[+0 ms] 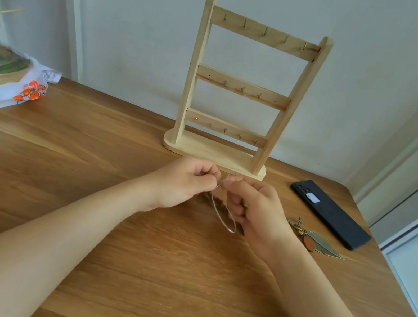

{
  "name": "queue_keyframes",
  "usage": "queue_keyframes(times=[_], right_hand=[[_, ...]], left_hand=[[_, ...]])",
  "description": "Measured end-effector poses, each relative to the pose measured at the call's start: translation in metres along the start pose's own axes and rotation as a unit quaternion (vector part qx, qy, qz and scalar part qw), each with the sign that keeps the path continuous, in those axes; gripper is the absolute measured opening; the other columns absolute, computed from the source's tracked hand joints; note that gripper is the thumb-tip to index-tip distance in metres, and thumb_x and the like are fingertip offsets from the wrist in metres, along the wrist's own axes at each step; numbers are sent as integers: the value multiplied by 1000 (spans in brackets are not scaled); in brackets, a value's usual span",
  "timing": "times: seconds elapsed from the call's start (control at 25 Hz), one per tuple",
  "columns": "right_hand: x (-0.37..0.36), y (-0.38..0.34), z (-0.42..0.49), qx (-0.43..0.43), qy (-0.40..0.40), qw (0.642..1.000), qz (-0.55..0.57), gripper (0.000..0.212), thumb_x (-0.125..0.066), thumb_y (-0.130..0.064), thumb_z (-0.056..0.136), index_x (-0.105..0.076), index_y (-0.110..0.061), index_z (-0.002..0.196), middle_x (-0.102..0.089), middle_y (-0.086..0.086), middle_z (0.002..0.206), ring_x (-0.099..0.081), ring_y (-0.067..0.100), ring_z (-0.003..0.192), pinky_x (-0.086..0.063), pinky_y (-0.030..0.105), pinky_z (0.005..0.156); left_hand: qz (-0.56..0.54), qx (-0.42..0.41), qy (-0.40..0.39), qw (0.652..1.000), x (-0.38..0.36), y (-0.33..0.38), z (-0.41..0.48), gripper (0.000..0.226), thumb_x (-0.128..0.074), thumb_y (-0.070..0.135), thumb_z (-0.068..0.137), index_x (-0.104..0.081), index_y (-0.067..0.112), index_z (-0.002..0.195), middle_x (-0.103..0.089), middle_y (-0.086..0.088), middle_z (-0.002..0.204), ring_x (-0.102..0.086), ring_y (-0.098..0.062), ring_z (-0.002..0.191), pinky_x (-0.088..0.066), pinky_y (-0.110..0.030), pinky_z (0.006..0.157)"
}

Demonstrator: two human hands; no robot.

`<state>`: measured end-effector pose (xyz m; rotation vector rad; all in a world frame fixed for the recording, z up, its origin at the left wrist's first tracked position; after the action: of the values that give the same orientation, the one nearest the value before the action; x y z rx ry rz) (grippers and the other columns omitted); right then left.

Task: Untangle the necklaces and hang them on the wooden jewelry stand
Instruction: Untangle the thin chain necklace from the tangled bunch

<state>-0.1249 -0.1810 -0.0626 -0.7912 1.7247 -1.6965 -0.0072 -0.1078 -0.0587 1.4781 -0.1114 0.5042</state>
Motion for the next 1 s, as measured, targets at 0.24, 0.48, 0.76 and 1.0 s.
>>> queue_keyframes(times=[0.24, 0.48, 0.76, 1.0], right_hand=[[4, -22, -9, 87, 7, 966, -245, 13, -67, -14, 95, -74, -5, 89, -53, -15, 46, -45, 1, 38, -33, 11, 41], [7, -24, -7, 109, 25, 978, -179, 10, -67, -16, 95, -72, -7, 93, -58, -10, 55, -46, -1, 43, -36, 8, 48], [13, -22, -4, 127, 49, 975, -175, 10, -70, -16, 93, -71, -6, 94, -61, -9, 60, -51, -1, 47, -39, 9, 49], [14, -16, 0, 110, 46, 985, -122, 7, -71, -17, 93, -71, -10, 92, -61, 1, 65, -45, 7, 53, -38, 16, 52]], left_hand=[[-123, 39, -46, 991, -10, -2, -3, 21, -43, 14, 101, -53, 6, 84, -36, 5, 64, -36, -9, 60, -33, -24, 61], [-201, 59, -85, 974, -9, 3, -5, 18, -44, 19, 104, -55, 10, 92, -27, 4, 62, -25, -12, 58, -27, -26, 56], [-142, 31, 33, 989, 1, -2, -1, 10, -60, 15, 98, -69, 12, 97, -54, 5, 68, -44, -7, 56, -36, -20, 52], [-153, 33, 42, 987, 3, -4, 0, 16, -61, 18, 99, -71, 19, 87, -56, 8, 70, -48, -8, 62, -39, -21, 55]])
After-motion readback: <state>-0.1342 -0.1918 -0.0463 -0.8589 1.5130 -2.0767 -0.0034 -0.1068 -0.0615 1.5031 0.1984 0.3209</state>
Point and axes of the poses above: each hand's wrist, its own z-axis towards the middle knuckle, its own x-axis out of the back of the hand, y = z × x, the point moved 7 cm from there along z, towards the middle knuckle
